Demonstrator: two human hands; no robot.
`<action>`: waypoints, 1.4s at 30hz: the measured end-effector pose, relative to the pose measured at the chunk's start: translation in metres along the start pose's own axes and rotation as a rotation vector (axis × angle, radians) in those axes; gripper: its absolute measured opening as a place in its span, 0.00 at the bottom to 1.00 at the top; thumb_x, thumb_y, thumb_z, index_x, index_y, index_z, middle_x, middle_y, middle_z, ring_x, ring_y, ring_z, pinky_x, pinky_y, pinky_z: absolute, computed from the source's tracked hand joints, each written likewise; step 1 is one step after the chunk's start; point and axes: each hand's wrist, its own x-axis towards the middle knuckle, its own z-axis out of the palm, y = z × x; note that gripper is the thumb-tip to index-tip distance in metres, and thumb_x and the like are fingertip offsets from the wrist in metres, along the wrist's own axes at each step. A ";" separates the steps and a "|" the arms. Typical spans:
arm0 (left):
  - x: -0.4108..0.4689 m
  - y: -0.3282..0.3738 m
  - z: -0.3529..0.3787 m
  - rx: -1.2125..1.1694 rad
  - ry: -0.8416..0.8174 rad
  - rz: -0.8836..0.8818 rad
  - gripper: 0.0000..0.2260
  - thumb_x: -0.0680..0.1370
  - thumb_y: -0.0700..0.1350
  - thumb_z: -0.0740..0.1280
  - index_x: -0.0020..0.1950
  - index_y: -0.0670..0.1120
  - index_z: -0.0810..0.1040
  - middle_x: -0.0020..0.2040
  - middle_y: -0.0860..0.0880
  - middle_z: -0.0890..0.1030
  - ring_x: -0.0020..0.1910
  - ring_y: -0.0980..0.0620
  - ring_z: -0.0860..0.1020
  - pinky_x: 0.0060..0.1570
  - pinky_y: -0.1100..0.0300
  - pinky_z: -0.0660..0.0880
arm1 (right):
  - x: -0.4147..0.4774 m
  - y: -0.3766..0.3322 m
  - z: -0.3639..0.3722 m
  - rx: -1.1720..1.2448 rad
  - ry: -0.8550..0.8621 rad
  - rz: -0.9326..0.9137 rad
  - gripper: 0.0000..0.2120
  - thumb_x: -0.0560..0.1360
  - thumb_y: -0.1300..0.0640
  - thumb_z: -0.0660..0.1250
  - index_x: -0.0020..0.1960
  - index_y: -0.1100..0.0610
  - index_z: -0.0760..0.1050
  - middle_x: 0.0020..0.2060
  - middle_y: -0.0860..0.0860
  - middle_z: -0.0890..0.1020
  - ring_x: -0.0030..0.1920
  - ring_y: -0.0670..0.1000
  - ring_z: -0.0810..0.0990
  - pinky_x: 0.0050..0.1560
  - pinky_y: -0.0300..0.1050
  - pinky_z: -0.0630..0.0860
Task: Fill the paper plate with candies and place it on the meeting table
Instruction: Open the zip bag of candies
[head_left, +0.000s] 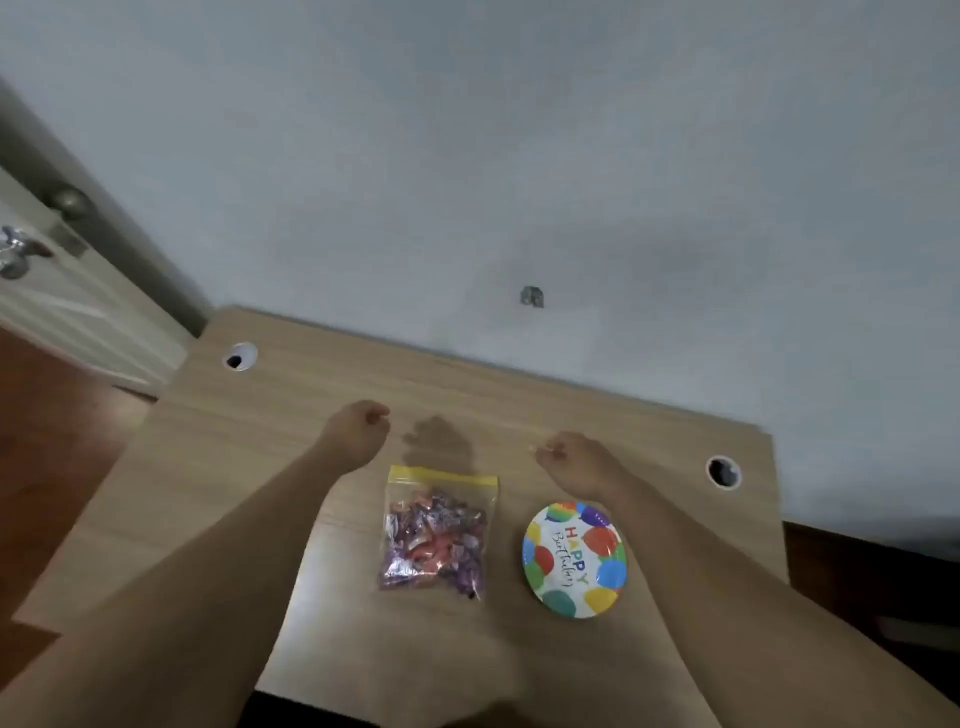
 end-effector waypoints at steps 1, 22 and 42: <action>0.002 -0.009 0.008 -0.010 -0.027 -0.047 0.17 0.82 0.43 0.69 0.70 0.42 0.82 0.64 0.38 0.85 0.63 0.37 0.83 0.64 0.50 0.78 | 0.003 -0.003 0.012 0.032 -0.027 0.005 0.27 0.83 0.37 0.63 0.70 0.56 0.78 0.67 0.53 0.83 0.68 0.57 0.80 0.60 0.45 0.71; -0.037 -0.053 0.093 -0.446 -0.192 -0.083 0.05 0.83 0.40 0.70 0.50 0.41 0.85 0.39 0.55 0.84 0.39 0.61 0.79 0.39 0.73 0.74 | 0.002 -0.002 0.084 0.048 -0.138 -0.033 0.30 0.86 0.48 0.62 0.84 0.55 0.60 0.81 0.56 0.68 0.79 0.60 0.69 0.77 0.54 0.69; -0.109 -0.034 0.083 -0.330 0.015 -0.057 0.21 0.79 0.63 0.71 0.50 0.44 0.80 0.45 0.46 0.87 0.43 0.49 0.85 0.47 0.50 0.82 | -0.059 -0.047 0.079 0.085 -0.086 -0.152 0.08 0.71 0.48 0.81 0.37 0.45 0.84 0.41 0.49 0.90 0.40 0.46 0.84 0.47 0.44 0.80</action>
